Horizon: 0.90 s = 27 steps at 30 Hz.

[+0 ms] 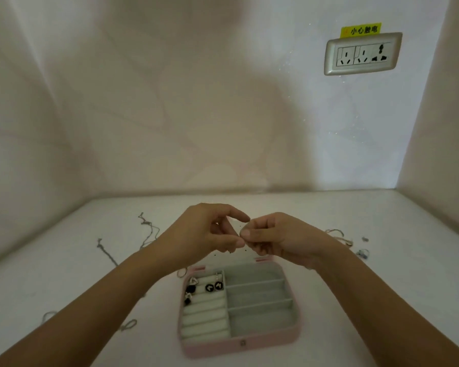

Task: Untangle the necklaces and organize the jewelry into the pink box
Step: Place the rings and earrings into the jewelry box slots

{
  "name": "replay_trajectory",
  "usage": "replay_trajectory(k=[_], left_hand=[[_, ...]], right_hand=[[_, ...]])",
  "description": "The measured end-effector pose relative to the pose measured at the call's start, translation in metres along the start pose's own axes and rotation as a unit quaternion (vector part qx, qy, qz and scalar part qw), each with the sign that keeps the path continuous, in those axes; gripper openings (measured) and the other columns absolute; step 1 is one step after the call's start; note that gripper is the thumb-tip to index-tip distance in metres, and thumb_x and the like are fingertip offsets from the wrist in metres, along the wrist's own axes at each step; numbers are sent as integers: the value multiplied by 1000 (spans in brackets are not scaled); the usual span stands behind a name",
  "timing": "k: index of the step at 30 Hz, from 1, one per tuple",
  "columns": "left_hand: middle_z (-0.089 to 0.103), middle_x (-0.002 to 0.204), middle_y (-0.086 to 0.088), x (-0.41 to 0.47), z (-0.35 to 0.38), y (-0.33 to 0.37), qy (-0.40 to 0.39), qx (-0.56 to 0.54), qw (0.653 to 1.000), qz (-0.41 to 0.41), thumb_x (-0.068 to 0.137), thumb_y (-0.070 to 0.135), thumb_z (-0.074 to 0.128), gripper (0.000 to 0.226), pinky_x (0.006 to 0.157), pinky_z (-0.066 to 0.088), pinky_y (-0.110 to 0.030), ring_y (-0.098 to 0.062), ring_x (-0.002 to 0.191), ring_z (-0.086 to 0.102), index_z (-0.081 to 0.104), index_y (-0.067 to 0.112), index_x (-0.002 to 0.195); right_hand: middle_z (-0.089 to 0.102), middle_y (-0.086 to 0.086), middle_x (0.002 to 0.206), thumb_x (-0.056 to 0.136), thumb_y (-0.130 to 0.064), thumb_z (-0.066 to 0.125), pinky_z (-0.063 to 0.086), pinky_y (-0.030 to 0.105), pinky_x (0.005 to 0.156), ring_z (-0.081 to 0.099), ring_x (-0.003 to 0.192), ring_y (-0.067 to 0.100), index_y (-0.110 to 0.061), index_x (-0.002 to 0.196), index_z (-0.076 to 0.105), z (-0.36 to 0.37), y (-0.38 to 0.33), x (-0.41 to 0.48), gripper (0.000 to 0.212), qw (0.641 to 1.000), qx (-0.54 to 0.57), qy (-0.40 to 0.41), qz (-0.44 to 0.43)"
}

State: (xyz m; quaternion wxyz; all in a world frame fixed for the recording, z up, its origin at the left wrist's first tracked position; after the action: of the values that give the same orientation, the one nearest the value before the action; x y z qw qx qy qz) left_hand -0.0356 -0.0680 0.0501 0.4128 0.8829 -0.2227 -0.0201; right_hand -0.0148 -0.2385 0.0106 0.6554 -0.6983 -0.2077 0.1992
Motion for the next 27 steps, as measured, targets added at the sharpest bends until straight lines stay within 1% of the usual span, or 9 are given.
replay_trajectory(k=[3, 5, 8, 11, 15, 17, 20, 24, 27], left_hand=[[71, 72, -6, -10, -6, 3, -14, -79, 997, -8, 77, 11, 75, 33, 68, 56, -26, -23, 72, 70, 67, 24, 106], [71, 74, -10, -17, -8, 5, -19, -144, 989, -23, 75, 12, 74, 32, 64, 55, -24, -23, 71, 71, 68, 19, 106], [72, 76, -14, -29, -5, 5, -18, -216, 975, -47, 69, 16, 73, 28, 61, 55, -22, -20, 69, 71, 69, 13, 96], [72, 77, -16, -39, -1, 1, -19, -250, 967, -54, 66, 12, 73, 19, 59, 56, -21, -19, 67, 71, 69, 7, 84], [71, 72, -16, -49, -2, -3, -38, -256, 964, -55, 65, 7, 74, 15, 59, 54, -20, -18, 63, 69, 73, 7, 80], [71, 73, -17, -51, -4, -4, -40, -257, 964, -58, 65, 8, 74, 13, 59, 54, -20, -18, 63, 69, 75, 9, 78], [71, 71, -16, -53, -6, -6, -29, -268, 961, -64, 66, 8, 72, 11, 58, 54, -19, -17, 62, 69, 75, 9, 76], [71, 70, -14, -53, -6, -7, -8, -270, 960, -73, 65, 7, 72, 10, 56, 54, -19, -18, 61, 70, 72, 6, 75], [72, 71, -15, -54, -6, -8, -5, -252, 964, -82, 64, 8, 72, 13, 55, 54, -19, -18, 61, 70, 71, 3, 76]], right_hand=[[59, -1, 67, 82, -16, 68, 44, 17, 60, 51, 62, 8, -8, 81, 68, 3, -3, -2, 7, 997, 47, -52, -20], [58, -1, 66, 83, -11, 65, 44, 17, 58, 51, 60, 7, -5, 83, 64, 5, -5, -3, 5, 995, 63, -70, -40], [56, -2, 66, 76, -14, 77, 42, 17, 58, 48, 59, 7, -12, 76, 66, 11, -6, -3, 12, 991, 67, -101, -51], [52, -2, 67, 70, -18, 77, 40, 16, 60, 45, 60, 7, -15, 75, 68, 16, -6, -1, 11, 988, 51, -135, -48], [52, -1, 70, 63, -25, 85, 42, 15, 62, 48, 62, 6, -14, 76, 66, 27, -1, 2, 26, 974, 93, -205, -25], [53, -2, 70, 64, -20, 82, 41, 16, 64, 48, 65, 6, -15, 74, 66, 32, -1, 2, 19, 975, 81, -203, -35], [53, -4, 67, 69, -15, 69, 40, 16, 65, 47, 64, 6, -17, 71, 66, 37, -3, 0, 4, 979, 76, -178, -55], [51, -4, 67, 73, -11, 67, 38, 16, 64, 44, 65, 7, -19, 70, 66, 38, -6, 0, 9, 985, 45, -150, -71], [52, 4, 75, 70, -18, 71, 36, 26, 74, 43, 77, 20, -19, 72, 67, 38, -6, 0, 5, 988, 12, -139, -69]])
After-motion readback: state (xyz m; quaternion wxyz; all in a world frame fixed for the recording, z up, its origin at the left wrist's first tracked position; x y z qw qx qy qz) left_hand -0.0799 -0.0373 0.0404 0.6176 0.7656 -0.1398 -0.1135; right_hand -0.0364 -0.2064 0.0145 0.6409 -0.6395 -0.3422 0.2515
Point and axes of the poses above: each hand's wrist, its own x-axis towards the middle knuckle, its own z-axis out of the palm, y = z × x, the point moved 2 cm from there along x, towards the middle knuckle
